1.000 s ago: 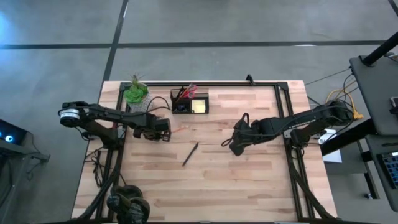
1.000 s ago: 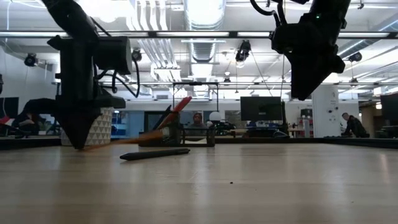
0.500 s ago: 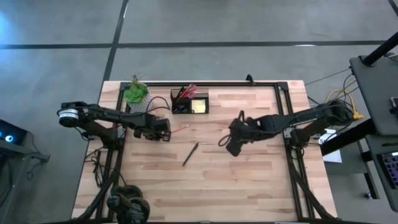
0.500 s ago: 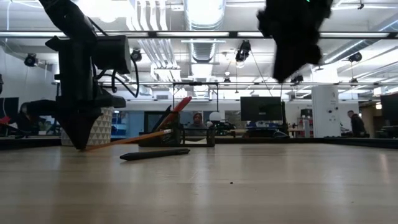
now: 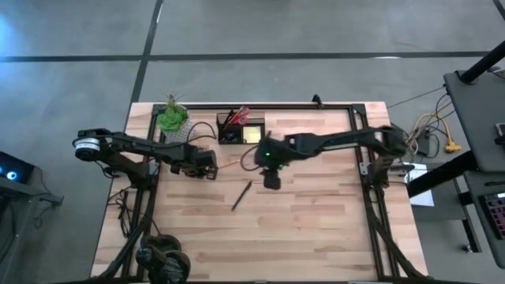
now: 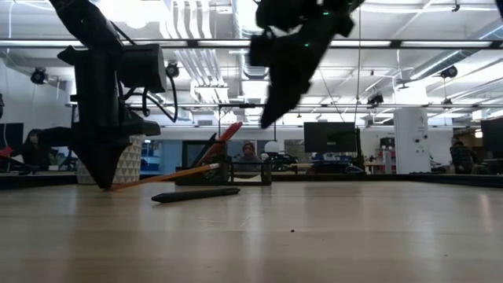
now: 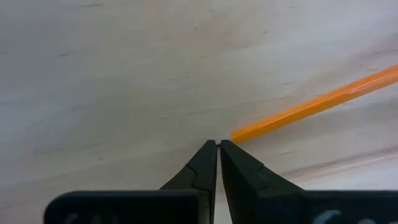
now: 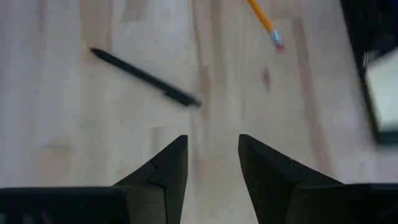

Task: Pick and place office supplies into organizer
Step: Put the pencil into the top left section of the black desk organizer

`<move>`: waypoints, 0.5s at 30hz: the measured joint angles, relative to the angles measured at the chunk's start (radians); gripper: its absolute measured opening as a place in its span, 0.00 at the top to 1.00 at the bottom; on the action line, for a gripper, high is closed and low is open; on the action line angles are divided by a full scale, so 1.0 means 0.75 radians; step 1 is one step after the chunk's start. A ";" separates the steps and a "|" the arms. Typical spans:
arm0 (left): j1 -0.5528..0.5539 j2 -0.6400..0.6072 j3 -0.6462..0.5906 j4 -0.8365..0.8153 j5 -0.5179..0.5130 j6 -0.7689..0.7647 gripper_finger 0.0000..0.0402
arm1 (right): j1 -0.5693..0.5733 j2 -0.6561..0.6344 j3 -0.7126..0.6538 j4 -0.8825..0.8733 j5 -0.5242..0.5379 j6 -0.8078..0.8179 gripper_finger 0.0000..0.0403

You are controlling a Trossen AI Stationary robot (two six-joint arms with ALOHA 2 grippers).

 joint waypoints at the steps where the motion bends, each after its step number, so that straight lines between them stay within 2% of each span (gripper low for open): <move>1: 0.000 0.001 -0.001 0.001 0.000 0.005 0.98 | 0.001 0.040 0.044 0.003 0.029 -0.070 0.66; 6: 0.001 0.001 -0.002 0.002 0.000 0.031 0.98 | -0.019 0.216 0.245 -0.001 0.087 -0.368 0.66; 15: 0.002 0.001 -0.002 0.002 -0.003 0.037 0.98 | -0.120 0.444 0.430 -0.039 0.083 -0.454 0.66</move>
